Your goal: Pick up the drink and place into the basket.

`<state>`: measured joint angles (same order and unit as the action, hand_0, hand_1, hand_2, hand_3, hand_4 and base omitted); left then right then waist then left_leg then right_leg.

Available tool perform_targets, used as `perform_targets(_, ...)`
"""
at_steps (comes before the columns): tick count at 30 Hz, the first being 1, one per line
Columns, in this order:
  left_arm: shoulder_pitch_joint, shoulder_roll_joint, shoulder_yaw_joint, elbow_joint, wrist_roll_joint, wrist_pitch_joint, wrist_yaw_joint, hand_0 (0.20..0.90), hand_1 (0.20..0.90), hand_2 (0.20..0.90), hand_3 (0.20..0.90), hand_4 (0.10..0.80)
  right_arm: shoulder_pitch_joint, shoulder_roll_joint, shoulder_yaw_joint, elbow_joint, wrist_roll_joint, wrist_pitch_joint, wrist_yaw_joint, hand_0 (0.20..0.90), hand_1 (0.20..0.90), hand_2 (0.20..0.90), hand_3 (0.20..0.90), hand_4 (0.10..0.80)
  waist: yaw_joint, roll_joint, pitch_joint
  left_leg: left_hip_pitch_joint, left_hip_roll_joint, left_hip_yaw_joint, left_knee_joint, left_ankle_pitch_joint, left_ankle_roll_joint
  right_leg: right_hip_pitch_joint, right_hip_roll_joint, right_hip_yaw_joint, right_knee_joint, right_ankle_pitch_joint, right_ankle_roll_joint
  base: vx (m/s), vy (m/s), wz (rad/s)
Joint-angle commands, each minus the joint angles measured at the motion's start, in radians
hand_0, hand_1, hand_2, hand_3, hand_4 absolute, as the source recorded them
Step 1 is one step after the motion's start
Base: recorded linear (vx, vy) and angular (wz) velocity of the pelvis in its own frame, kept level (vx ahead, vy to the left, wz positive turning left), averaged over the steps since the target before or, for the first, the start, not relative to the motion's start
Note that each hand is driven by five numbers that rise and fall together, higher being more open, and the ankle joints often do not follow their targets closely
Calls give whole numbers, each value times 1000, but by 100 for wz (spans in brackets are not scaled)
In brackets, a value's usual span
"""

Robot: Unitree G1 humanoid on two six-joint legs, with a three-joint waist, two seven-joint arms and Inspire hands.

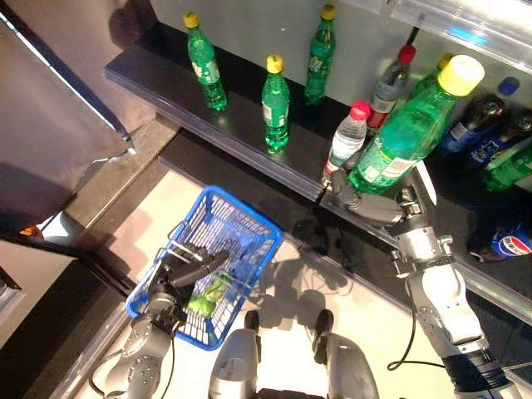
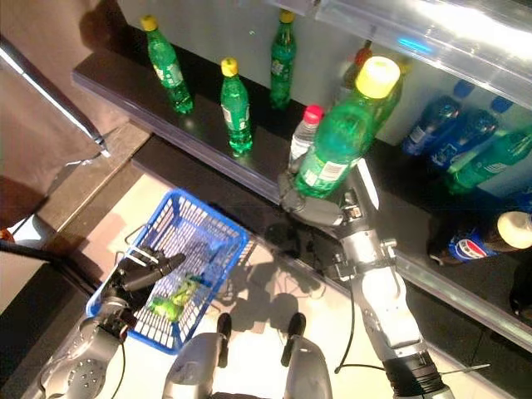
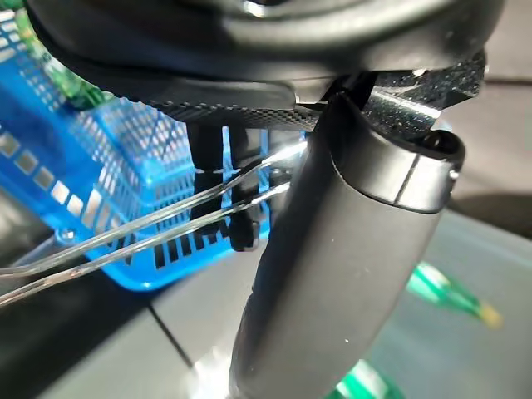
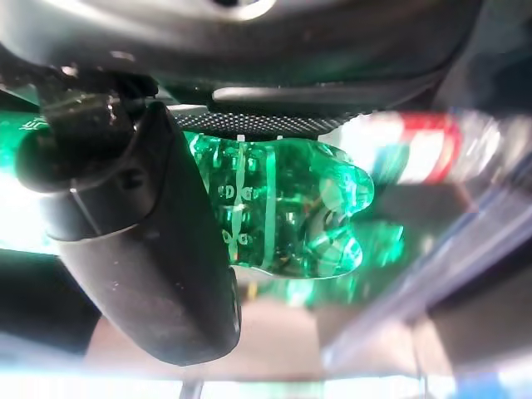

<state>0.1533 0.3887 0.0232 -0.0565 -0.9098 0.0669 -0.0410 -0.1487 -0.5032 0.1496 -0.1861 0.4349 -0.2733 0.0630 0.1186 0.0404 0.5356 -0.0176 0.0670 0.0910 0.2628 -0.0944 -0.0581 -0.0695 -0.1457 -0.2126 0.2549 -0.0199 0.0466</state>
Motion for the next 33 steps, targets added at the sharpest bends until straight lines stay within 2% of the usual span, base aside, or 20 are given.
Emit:
perform_targets(1, -40, 112, 88, -331, -94, -139, -173, 300, 300, 300, 200, 100, -45, 24, 7, -192, 72, -78, 55, 300, 300, 300, 200, 100, -2, 9, -188, -123, -83, -34, 36, 96, 45, 98, 45, -37, 3, -71, -43, 43, 24, 4)
perform_targets(4, -57, 130, 75, -363, -105, -146, -208, 300, 300, 300, 200, 100, -33, 37, 47, -198, 90, -54, 91, 300, 300, 300, 200, 100, 1, 12, -202, -113, -88, -37, 22, 93, 44, 107, 41, -44, -4, -70, -39, 37, 39, 2)
perform_targets(8, -79, 135, 59, -395, -148, -110, -251, 300, 300, 300, 200, 100, -9, 60, 109, -203, 93, -25, 139, 300, 300, 300, 200, 100, 6, 13, -227, -94, -92, -47, 8, 84, 39, 118, 31, -54, -10, -71, -32, 35, 34, 4)
perform_targets(14, -112, 140, 3, -408, -219, 5, -289, 300, 300, 300, 200, 100, -16, 73, 185, -195, 84, -27, 137, 300, 300, 300, 200, 100, 9, 12, -255, -65, -95, -60, -9, 76, 36, 134, 23, -64, -19, -74, -26, 27, 17, 7)
perform_targets(20, -141, 145, -77, -422, -198, 86, -323, 300, 300, 300, 200, 100, -50, 71, 230, -177, 72, -48, 90, 300, 300, 300, 200, 100, 8, 16, -272, -43, -99, -68, -12, 65, 38, 139, 14, -68, -15, -77, -22, 31, 12, 5)
perform_targets(28, -180, 132, -164, -428, -243, 127, -375, 300, 300, 300, 200, 100, -91, 90, 281, -162, 58, -73, 41, 300, 300, 300, 200, 100, 0, 27, -276, -32, -109, -77, -14, 58, 45, 134, 6, -57, -9, -79, -22, 26, 34, 4)
perform_targets(33, -210, 114, -234, -433, -252, 86, -404, 300, 300, 300, 200, 100, -136, 103, 335, -105, -30, -71, -25, 300, 300, 300, 200, 100, 1, 36, -275, -40, -120, -81, -9, 59, 47, 121, -3, -58, -5, -77, -23, 0, 49, 4)
